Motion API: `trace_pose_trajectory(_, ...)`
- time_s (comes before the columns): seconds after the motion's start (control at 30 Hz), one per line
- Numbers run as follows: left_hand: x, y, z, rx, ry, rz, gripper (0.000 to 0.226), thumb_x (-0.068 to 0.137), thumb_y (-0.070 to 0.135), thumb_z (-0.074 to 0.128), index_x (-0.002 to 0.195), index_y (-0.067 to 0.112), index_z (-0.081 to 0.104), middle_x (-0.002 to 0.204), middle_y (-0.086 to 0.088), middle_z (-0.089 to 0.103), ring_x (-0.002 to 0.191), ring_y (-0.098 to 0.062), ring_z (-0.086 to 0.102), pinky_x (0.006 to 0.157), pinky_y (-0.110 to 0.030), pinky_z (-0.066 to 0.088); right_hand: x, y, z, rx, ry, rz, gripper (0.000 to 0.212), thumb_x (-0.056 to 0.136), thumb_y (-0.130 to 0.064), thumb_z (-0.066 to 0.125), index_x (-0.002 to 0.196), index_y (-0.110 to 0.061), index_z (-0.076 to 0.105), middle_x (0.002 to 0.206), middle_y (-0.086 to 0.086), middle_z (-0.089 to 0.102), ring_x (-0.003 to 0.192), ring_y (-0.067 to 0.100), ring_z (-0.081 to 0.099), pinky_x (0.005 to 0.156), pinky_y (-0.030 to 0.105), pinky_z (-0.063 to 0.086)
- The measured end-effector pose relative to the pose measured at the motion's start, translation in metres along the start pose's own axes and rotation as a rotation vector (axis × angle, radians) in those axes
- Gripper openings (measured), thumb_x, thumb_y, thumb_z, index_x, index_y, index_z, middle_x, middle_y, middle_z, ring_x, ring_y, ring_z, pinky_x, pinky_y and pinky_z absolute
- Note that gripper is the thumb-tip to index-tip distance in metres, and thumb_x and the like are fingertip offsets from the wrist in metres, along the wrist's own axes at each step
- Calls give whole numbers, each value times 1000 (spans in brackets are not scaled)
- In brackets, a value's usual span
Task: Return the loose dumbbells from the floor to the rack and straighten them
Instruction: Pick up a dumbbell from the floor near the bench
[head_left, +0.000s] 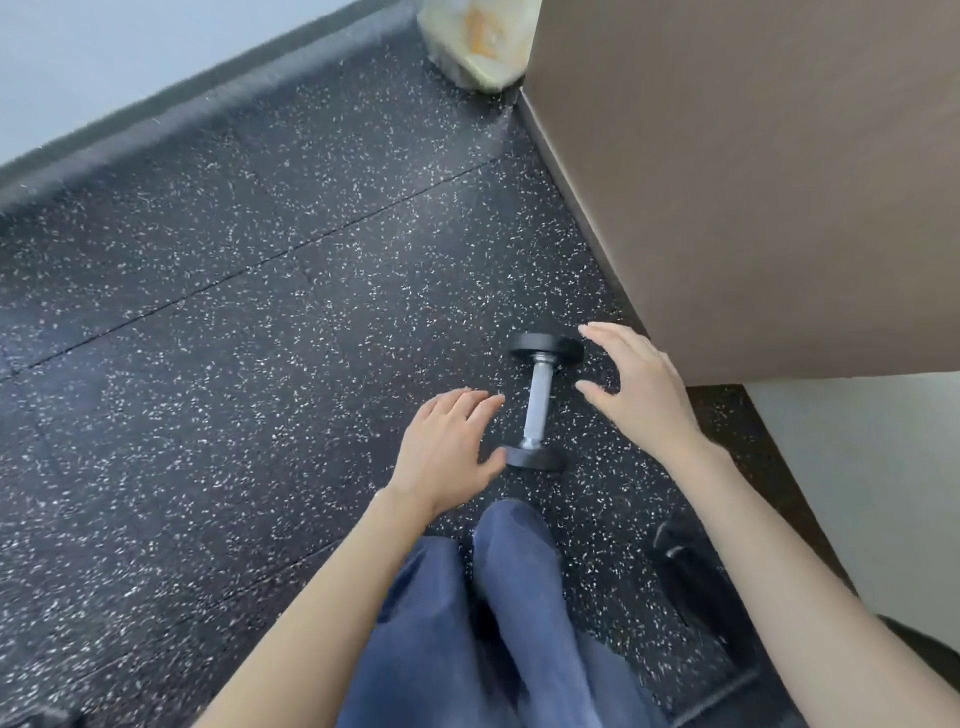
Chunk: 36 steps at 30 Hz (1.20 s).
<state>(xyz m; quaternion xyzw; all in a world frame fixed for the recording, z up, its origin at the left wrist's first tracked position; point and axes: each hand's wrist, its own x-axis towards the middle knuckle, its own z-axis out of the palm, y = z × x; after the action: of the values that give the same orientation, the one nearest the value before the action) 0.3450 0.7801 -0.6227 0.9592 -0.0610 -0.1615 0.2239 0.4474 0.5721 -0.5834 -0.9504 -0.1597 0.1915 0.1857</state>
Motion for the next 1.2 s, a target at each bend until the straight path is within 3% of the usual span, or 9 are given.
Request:
trace_pose_trajectory(0.13, 25, -17, 79, -30, -34, 66, 58, 76, 35, 66, 129, 15, 53, 125, -5, 60, 119, -27, 54, 102, -38, 40, 36, 40, 62, 18, 10, -35, 58, 81, -18, 68, 134, -21, 45, 139, -5, 46, 127, 15, 41, 102, 36, 32)
trace_pose_trajectory(0.37, 42, -38, 158, -89, -102, 49, 67, 80, 39, 65, 140, 22, 40, 141, 3, 45, 133, -19, 37, 111, -32, 25, 86, 80, 130, 49, -6, -42, 55, 80, -15, 67, 132, -19, 47, 136, -2, 49, 125, 18, 43, 104, 40, 37)
trace_pose_trajectory(0.5, 42, -44, 189, -183, -153, 94, 66, 65, 30, 78, 126, 15, 56, 125, -3, 60, 117, -24, 54, 100, -37, 42, 100, 94, 153, 21, -90, -23, 55, 81, -14, 64, 133, -19, 45, 135, -3, 49, 122, 18, 45, 102, 37, 37)
trace_pose_trajectory(0.63, 44, -46, 213, -278, -144, 38, 52, 69, 14, 70, 119, 17, 60, 117, 0, 64, 108, -23, 58, 95, -33, 46, 109, 105, 162, 13, -86, 17, 54, 83, -17, 62, 134, -20, 44, 133, -3, 51, 121, 19, 47, 98, 36, 39)
trace_pose_trajectory(0.83, 44, -57, 210, -270, -152, -7, 47, 73, 4, 59, 118, 19, 60, 116, 3, 65, 108, -21, 58, 101, -37, 42, 116, 100, 158, 5, -4, 74, 38, 79, -16, 66, 115, -24, 60, 112, -5, 65, 101, 21, 59, 79, 31, 43)
trace_pose_trajectory(0.9, 44, -70, 200, -245, -140, -15, 46, 77, 4, 57, 120, 21, 59, 120, 6, 62, 114, -16, 55, 105, -30, 37, 115, 95, 159, 37, 33, 136, 35, 76, -17, 69, 109, -24, 62, 105, -3, 68, 97, 21, 60, 78, 32, 43)
trace_pose_trajectory(0.97, 44, -91, 184, -199, -136, -31, 44, 80, 2, 56, 119, 24, 59, 120, 10, 61, 114, -12, 53, 96, -25, 38, 110, 89, 163, 107, 80, 213, 31, 74, -18, 72, 104, -23, 64, 101, -3, 69, 95, 21, 60, 77, 31, 44)
trace_pose_trajectory(1.07, 44, -129, 162, -199, -99, -44, 49, 72, -7, 56, 107, 26, 62, 113, 12, 63, 107, -15, 58, 81, -33, 51, 92, 79, 173, 227, 129, 327, 30, 73, -19, 75, 100, -21, 65, 100, -2, 68, 95, 20, 61, 77, 33, 46)
trace_pose_trajectory(1.2, 42, -157, 146, -202, -81, -87, 53, 70, -13, 53, 105, 25, 65, 114, 12, 65, 104, -16, 61, 79, -37, 53, 67, 67, 192, 305, 147, 394, 28, 71, -22, 77, 94, -22, 60, 92, -5, 64, 85, 16, 58, 71, 31, 42)
